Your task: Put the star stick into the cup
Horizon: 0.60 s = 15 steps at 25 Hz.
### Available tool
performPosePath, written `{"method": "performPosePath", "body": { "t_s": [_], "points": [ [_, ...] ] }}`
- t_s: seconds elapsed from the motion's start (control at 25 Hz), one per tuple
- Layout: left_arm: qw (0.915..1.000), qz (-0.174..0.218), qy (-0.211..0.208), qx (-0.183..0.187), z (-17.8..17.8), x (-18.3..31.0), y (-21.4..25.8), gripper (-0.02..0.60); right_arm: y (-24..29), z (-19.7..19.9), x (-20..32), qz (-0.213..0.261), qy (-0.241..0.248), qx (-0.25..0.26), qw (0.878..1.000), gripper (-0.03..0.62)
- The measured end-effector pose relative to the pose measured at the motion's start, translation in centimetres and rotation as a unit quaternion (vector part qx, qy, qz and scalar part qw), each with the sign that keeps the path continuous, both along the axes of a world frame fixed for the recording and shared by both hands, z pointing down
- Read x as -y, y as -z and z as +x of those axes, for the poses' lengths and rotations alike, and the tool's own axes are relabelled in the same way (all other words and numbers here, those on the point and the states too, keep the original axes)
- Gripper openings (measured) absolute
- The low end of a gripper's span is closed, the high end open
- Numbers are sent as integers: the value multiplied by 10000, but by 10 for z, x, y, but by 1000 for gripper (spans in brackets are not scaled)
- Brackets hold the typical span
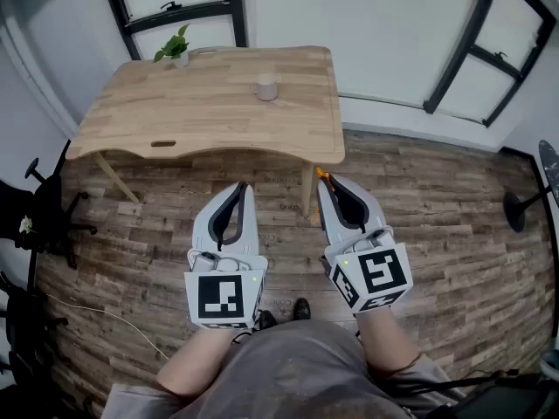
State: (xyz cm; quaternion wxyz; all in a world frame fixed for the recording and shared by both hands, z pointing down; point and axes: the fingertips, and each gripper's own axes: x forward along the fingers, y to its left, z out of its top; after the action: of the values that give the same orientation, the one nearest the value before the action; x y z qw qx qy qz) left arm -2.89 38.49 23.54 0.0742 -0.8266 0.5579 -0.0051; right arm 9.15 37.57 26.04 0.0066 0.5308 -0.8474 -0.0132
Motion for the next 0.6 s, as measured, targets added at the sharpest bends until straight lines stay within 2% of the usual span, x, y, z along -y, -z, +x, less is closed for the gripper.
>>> {"method": "performPosePath", "body": {
  "t_s": [0.6],
  "points": [
    [9998,-22,163,64,35,36,-4,0,0,31,36,144,342,152,9992,46]
  ]
}}
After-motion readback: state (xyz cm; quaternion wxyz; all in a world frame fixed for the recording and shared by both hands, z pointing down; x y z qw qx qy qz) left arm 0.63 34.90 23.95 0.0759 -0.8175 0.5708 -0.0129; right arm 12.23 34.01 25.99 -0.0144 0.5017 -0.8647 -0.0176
